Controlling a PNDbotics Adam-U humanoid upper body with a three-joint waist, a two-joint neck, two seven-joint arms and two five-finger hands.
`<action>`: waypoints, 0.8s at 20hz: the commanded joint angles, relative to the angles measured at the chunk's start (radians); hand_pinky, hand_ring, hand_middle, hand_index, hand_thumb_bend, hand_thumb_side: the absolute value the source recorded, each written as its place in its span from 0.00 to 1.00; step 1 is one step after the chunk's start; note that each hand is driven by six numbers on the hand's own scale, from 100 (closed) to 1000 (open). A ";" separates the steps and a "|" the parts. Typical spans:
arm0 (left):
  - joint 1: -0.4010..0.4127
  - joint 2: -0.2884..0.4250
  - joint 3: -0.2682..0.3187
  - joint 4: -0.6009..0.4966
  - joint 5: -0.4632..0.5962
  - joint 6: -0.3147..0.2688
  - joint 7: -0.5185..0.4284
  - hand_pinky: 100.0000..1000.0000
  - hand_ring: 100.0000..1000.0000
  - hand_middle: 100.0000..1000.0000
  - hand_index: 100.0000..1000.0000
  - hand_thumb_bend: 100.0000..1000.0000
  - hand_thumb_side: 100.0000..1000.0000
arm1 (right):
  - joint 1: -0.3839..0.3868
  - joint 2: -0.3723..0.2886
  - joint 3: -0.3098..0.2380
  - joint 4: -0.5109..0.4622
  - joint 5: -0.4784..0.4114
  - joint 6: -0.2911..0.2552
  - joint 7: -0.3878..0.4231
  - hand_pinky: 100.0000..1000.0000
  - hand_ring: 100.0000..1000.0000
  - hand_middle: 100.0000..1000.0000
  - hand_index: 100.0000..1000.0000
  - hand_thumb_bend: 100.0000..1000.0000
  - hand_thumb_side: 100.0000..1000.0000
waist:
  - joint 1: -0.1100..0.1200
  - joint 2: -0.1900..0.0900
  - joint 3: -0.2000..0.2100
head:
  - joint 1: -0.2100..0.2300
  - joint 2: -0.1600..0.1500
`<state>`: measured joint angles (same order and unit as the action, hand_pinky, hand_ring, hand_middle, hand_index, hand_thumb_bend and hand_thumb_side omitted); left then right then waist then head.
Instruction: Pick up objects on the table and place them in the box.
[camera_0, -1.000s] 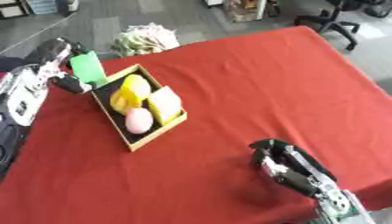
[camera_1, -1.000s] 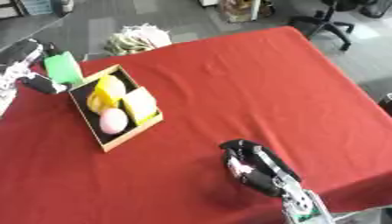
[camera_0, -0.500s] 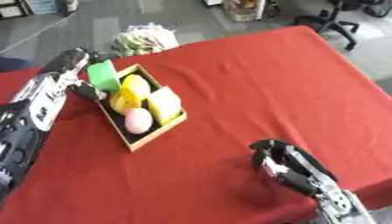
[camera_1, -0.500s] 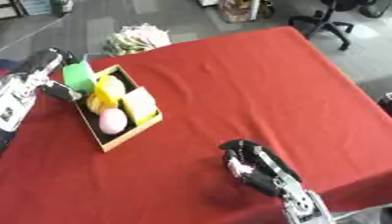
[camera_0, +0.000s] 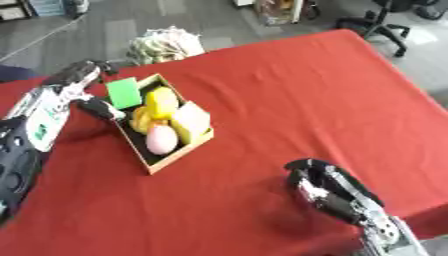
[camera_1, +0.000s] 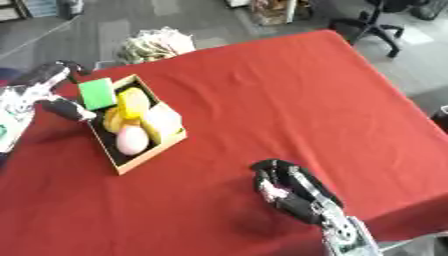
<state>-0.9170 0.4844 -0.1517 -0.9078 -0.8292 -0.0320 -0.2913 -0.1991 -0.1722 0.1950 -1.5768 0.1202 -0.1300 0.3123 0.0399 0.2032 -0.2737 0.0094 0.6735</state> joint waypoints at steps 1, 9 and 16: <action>-0.004 0.061 0.006 -0.065 0.048 0.004 -0.020 0.82 0.72 0.74 0.84 0.66 0.26 | 0.004 -0.010 -0.006 -0.006 0.006 -0.003 0.001 0.70 0.54 0.50 0.72 0.00 0.43 | 0.011 -0.037 0.007 | -0.006 0.006; 0.111 0.173 0.013 -0.343 0.276 0.036 0.052 0.77 0.60 0.59 0.75 0.42 0.21 | 0.025 -0.016 -0.009 -0.001 0.008 -0.006 0.001 0.70 0.54 0.50 0.72 0.00 0.41 | 0.013 -0.070 0.047 | -0.013 0.029; 0.394 0.233 0.099 -0.761 0.588 0.109 0.264 0.76 0.58 0.57 0.74 0.31 0.14 | 0.038 -0.022 -0.017 -0.001 0.000 -0.011 -0.018 0.69 0.53 0.50 0.71 0.00 0.39 | 0.010 -0.085 0.103 | -0.009 0.053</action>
<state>-0.5131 0.6782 -0.0826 -1.5868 -0.2929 0.0656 -0.0674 -0.1556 -0.1776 0.1841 -1.5669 0.1225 -0.1376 0.3006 0.0399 0.1457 -0.1665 -0.0019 0.7220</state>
